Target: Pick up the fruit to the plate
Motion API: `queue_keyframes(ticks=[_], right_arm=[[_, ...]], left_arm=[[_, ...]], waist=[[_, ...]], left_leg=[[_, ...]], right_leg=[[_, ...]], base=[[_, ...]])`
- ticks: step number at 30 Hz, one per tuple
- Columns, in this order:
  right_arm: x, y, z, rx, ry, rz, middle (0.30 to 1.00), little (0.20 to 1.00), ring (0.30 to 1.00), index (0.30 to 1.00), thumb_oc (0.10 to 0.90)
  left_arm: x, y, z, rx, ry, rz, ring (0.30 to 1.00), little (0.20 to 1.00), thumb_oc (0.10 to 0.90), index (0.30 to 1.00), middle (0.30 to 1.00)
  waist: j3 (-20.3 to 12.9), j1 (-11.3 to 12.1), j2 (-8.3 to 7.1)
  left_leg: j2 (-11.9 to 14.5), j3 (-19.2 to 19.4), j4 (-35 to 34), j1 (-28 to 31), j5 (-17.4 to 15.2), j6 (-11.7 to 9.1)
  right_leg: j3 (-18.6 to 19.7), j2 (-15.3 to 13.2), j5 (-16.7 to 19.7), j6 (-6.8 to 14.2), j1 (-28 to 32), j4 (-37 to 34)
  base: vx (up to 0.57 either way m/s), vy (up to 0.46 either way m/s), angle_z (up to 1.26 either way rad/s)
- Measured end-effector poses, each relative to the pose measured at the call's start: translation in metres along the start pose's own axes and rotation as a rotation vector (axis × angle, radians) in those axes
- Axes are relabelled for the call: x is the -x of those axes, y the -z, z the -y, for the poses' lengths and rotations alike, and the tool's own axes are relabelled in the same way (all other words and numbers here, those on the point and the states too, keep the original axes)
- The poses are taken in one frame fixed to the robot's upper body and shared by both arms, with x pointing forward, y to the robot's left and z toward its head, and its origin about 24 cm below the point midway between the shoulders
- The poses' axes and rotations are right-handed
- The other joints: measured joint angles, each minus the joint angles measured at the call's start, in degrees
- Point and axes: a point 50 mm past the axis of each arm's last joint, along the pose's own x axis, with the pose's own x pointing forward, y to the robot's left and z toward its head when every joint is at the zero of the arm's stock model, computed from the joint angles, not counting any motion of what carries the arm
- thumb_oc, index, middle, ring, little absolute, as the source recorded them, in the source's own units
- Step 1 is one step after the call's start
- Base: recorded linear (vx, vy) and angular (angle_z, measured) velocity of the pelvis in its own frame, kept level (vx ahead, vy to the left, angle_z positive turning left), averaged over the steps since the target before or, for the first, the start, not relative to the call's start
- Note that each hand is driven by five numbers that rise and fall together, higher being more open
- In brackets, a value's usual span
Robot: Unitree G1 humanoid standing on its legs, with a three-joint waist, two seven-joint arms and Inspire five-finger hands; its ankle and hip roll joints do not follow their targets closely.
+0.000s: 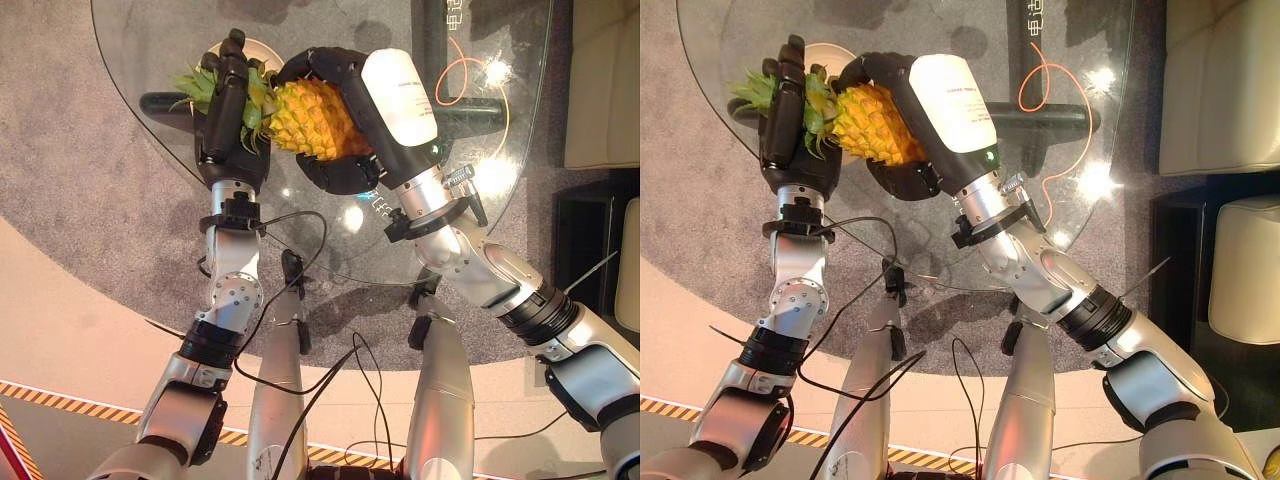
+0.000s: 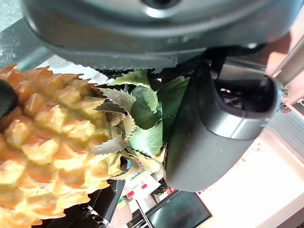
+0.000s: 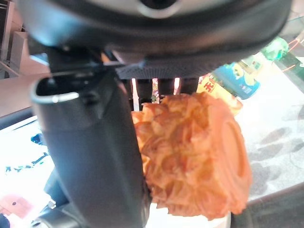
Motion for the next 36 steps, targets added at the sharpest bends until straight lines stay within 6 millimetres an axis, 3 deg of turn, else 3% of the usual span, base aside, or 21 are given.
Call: queue_keyframes(ticks=[17,36], right_arm=[[0.004,-0.001,-0.006,-0.039,0.017,-0.022,0.9,0.9,0.9,0.9,0.8],[0.004,-0.003,-0.008,-0.054,0.043,-0.024,0.9,0.9,0.9,0.9,0.8]], left_arm=[[-0.006,-0.005,0.008,-0.048,0.015,0.042,0.3,0.2,0.1,0.3,0.3],[-0.002,-0.002,0.01,-0.024,-0.196,0.137,0.3,0.2,0.1,0.3,0.3]], waist=[[0.0,-0.05,0.0],[0.0,0.08,0.0]], left_leg=[[0.01,0.02,0.0,0.0,0.0,0.0],[0.02,0.02,0.0,0.0,0.0,0.0]], right_leg=[[0.02,0.01,0.0,0.0,-0.01,0.0],[0.02,0.03,0.0,0.0,-0.01,-0.01]], base=[[0.0,0.0,0.0],[0.0,0.0,0.0]])
